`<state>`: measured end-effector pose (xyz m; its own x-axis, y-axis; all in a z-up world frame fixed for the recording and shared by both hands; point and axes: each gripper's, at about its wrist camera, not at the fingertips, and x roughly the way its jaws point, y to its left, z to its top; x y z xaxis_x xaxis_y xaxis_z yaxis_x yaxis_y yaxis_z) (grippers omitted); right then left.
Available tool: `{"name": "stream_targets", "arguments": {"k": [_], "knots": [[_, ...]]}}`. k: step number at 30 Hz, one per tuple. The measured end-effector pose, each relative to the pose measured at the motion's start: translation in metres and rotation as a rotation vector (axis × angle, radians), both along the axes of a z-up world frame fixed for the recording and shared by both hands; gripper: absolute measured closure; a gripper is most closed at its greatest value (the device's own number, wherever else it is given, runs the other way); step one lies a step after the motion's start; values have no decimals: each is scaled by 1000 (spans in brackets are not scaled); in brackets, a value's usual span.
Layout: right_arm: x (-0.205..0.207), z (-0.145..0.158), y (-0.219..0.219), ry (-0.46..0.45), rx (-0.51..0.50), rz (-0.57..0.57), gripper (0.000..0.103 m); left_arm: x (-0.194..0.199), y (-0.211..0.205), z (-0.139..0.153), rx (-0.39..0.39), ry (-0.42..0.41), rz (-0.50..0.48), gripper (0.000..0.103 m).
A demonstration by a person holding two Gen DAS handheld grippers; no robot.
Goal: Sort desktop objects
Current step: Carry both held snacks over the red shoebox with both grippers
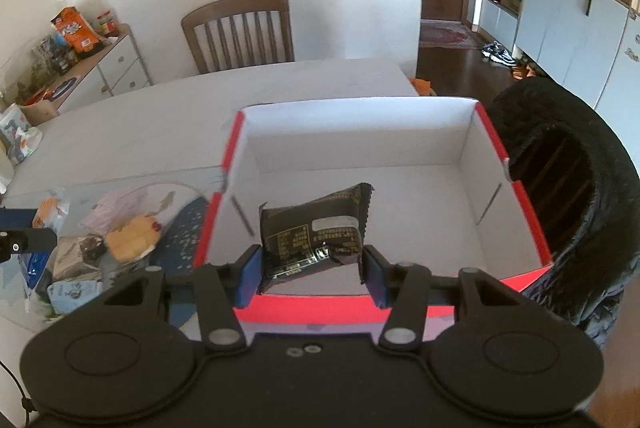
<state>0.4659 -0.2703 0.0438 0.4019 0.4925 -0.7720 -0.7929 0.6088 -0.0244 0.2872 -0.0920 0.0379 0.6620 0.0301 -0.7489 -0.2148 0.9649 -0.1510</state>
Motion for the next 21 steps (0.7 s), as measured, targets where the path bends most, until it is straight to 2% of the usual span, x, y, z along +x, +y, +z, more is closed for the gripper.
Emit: {"name": "stream_targets", "arguments": {"k": [8,21], "knots": [[27,-4,-10,-1,-20,-35,51,65,-38,6,31,-13,-112,67],[58,-21,-12,18,-65,-53,51,145,-75,-19,39,41,-220,67]]}}
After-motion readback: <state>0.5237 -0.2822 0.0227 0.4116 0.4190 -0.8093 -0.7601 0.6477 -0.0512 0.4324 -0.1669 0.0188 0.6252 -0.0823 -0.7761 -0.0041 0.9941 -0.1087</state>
